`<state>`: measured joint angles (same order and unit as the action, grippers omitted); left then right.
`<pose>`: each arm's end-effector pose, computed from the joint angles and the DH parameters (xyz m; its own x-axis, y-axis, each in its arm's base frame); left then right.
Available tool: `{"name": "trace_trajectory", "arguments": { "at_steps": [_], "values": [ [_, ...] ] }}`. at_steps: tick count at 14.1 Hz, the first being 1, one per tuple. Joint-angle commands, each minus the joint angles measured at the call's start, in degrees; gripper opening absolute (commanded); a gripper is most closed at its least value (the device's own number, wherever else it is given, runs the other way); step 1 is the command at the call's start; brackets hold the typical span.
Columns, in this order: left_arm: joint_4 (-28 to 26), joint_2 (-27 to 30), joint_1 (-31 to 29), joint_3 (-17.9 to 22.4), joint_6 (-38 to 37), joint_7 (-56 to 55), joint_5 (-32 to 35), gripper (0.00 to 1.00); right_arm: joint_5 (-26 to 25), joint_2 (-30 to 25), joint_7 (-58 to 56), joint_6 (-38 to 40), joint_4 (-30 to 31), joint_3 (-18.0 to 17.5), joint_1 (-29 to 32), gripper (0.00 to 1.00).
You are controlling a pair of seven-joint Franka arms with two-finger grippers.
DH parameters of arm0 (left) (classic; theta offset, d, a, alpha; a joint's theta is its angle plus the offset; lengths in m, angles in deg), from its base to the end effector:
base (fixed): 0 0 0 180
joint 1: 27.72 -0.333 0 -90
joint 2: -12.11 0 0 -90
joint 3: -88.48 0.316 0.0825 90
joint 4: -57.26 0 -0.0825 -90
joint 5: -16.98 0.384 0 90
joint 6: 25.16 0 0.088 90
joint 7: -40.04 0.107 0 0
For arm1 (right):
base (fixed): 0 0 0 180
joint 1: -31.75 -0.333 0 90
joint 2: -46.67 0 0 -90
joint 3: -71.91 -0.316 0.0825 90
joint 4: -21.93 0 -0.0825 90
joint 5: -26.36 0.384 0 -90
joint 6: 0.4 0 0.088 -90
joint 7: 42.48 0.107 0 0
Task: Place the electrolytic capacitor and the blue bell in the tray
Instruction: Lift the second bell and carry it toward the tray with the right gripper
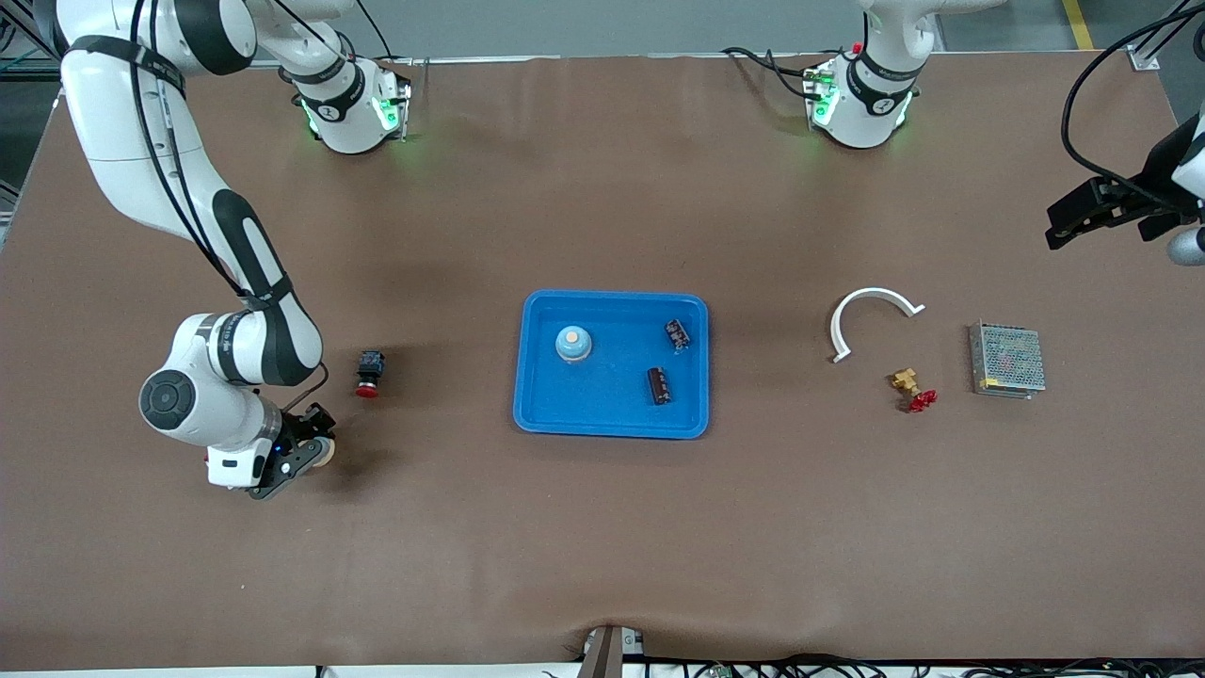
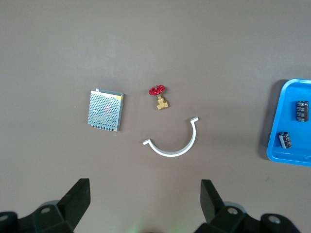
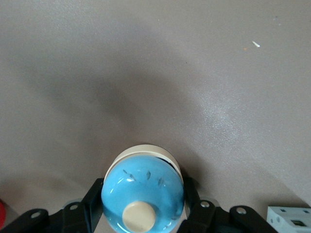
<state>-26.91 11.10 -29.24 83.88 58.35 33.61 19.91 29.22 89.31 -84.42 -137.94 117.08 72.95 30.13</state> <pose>0.5481 -0.0231 0.6526 0.9977 0.0641 -0.0232 0.0628 -0.9966 -0.0525 0.6813 0.0086 0.1733 0.7584 0.6517 0.0109 0.6518 -0.7582 -0.0188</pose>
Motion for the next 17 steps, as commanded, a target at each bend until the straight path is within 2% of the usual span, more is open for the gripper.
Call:
{"name": "trace_trajectory", "arguments": {
  "at_steps": [1, 5, 10, 17],
  "values": [
    [-2.8, 2.4, 1.2, 1.3, 0.1, 0.8, -1.1, 1.0, 0.8, 0.1, -0.7, -0.1, 0.0, -1.2, 1.1, 0.54],
    [-2.7, 1.6, 1.0, 1.1, 0.1, 0.8, -1.3, 1.0, 4.3, -0.4, -0.1, 1.2, -1.5, -1.2, 1.0, 0.55],
    [-2.7, 1.5, 1.0, 1.0, 0.1, 0.7, -1.3, 1.0, 4.4, -0.6, 4.0, 15.3, -11.6, -1.0, 0.9, 0.55],
    [-2.6, 1.6, 1.3, 0.8, -0.1, 0.0, -1.3, 1.0, 4.5, -4.3, 26.7, 23.2, -13.7, -1.3, -5.3, 0.54]
  ]
}}
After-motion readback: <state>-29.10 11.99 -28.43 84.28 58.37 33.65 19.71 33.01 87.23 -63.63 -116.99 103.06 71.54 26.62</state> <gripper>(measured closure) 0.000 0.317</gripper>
